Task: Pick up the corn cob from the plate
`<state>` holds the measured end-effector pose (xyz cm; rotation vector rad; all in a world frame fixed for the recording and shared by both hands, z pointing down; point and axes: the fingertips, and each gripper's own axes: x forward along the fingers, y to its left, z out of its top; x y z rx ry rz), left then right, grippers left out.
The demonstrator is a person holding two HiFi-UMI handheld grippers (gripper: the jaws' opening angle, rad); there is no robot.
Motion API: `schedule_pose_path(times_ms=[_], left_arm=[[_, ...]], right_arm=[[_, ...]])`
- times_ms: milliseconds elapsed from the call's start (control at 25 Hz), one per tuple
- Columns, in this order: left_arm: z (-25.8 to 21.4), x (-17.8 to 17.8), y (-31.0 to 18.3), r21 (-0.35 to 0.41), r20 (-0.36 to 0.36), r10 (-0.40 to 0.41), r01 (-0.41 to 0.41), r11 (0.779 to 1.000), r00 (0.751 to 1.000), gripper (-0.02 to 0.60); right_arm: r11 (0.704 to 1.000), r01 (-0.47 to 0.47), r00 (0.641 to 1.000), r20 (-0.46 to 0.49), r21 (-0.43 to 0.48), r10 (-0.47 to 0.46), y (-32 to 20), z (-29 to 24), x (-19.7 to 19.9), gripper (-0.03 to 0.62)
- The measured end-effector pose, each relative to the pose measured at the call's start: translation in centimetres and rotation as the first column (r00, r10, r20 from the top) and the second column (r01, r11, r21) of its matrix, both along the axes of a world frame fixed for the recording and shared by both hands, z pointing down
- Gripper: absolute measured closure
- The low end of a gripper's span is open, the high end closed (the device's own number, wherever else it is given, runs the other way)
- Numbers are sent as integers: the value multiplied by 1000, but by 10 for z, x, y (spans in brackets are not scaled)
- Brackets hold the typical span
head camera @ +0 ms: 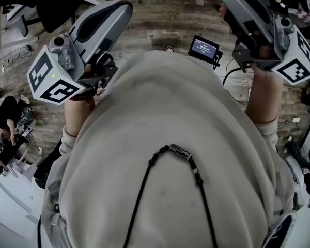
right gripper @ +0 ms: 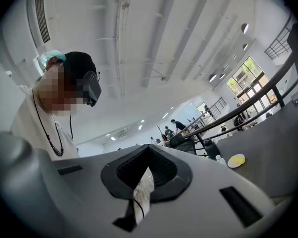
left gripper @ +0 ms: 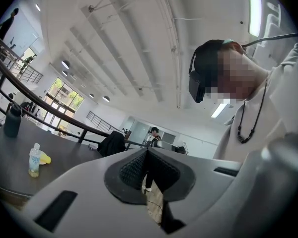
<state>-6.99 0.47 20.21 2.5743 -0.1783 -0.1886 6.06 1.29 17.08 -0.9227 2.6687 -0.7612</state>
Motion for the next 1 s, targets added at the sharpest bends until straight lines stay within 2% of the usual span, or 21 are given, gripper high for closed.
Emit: schedule_pose_path(times_ms=[280, 360, 480, 600, 760, 1000], left_arm=[[-2, 36, -12, 8, -1, 44, -44, 999, 999, 580], [0, 47, -19, 2, 22, 59, -59, 998, 998, 580], [11, 62, -34, -44, 68, 69, -66, 997, 995, 580], [22, 71, -44, -65, 83, 71, -66, 996, 994, 580], [27, 71, -43, -62, 82, 84, -79, 995, 993, 580], [19, 73, -40, -27, 60, 144, -142, 989, 988, 580]], right_arm=[[999, -50, 999, 19, 5, 50, 2, 8, 43, 579], [998, -66, 997, 47, -4, 66, -3, 13, 57, 579], [997, -54, 991, 120, -51, 60, -10, 32, 73, 579], [994, -59, 984, 160, -88, 73, -14, 54, 88, 579], [991, -91, 983, 153, -97, 106, -8, 60, 93, 579], [988, -148, 974, 168, -43, 153, 1, 40, 93, 579]])
